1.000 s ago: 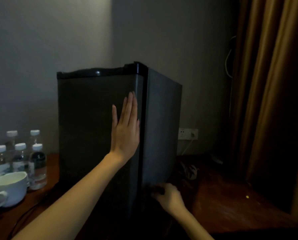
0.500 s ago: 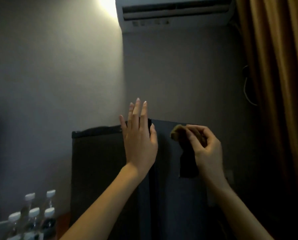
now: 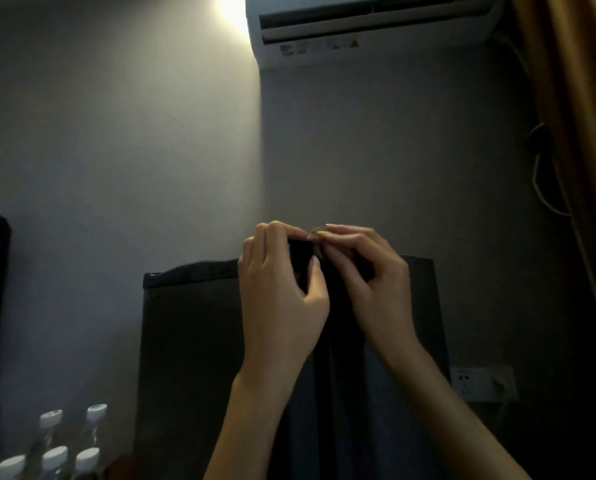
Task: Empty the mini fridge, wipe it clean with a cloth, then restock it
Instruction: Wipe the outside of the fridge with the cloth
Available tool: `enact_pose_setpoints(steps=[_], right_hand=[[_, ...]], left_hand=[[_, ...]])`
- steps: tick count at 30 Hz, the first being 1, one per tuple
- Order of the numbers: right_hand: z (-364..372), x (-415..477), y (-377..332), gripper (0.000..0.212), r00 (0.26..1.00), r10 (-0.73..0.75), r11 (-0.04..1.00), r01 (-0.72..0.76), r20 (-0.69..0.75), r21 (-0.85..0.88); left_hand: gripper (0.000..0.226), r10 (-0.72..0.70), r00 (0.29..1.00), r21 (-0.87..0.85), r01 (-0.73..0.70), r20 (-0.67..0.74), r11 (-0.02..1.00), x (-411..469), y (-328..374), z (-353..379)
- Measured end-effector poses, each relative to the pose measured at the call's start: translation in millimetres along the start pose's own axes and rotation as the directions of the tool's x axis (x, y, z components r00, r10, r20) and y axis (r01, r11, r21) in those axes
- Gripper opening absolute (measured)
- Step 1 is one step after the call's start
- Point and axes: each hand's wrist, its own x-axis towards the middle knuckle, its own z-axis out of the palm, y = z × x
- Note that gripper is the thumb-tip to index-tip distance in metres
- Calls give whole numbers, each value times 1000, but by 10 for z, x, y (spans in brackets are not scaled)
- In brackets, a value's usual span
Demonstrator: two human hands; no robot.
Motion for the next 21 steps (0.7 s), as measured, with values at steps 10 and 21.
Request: enact_pose_setpoints(steps=[10, 21], right_hand=[[-12, -370, -99, 17, 998, 68, 993, -67, -3, 101], [-11, -527, -17, 13, 948, 292, 945, -266, -128, 187]], left_hand=[[16, -51, 999, -53, 52, 9, 997, -21, -7, -2], [23, -77, 997, -66, 77, 5, 995, -17, 5, -10]])
